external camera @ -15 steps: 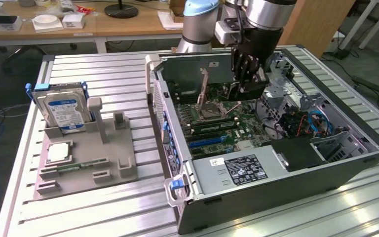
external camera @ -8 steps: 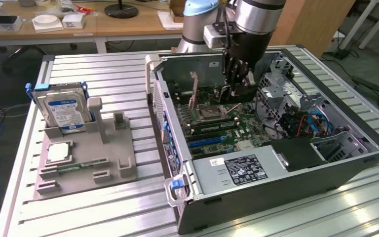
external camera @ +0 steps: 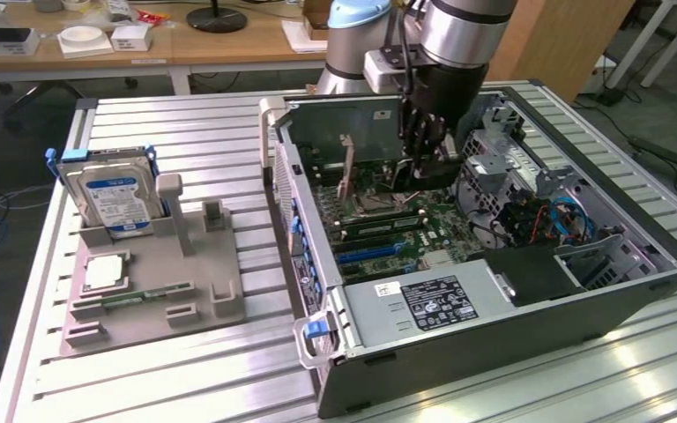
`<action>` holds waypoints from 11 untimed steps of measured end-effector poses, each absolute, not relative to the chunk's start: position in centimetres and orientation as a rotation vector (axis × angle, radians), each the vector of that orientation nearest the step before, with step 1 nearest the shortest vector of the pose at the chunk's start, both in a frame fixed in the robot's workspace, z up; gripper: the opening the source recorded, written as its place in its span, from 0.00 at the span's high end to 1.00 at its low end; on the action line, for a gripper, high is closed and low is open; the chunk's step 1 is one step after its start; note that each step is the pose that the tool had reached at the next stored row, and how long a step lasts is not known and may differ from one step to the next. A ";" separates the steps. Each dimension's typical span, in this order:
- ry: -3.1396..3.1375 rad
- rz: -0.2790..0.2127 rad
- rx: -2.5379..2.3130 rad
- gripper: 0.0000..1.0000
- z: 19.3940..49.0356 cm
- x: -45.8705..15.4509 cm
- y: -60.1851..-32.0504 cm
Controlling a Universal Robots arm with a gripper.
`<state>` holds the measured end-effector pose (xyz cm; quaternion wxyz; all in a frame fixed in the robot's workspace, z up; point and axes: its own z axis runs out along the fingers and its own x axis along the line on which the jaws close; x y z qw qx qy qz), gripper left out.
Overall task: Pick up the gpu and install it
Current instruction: 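Insert the gpu into the slot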
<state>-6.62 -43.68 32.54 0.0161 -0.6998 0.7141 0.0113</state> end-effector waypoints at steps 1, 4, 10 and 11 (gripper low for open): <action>2.221 0.035 -2.176 0.73 32.5 -6.6 -43.8; 2.221 0.035 -2.176 0.73 32.5 -6.6 -44.3; 2.221 0.035 -2.176 0.73 32.0 -7.1 -44.7; 2.221 0.035 -2.176 0.73 31.9 -7.3 -44.7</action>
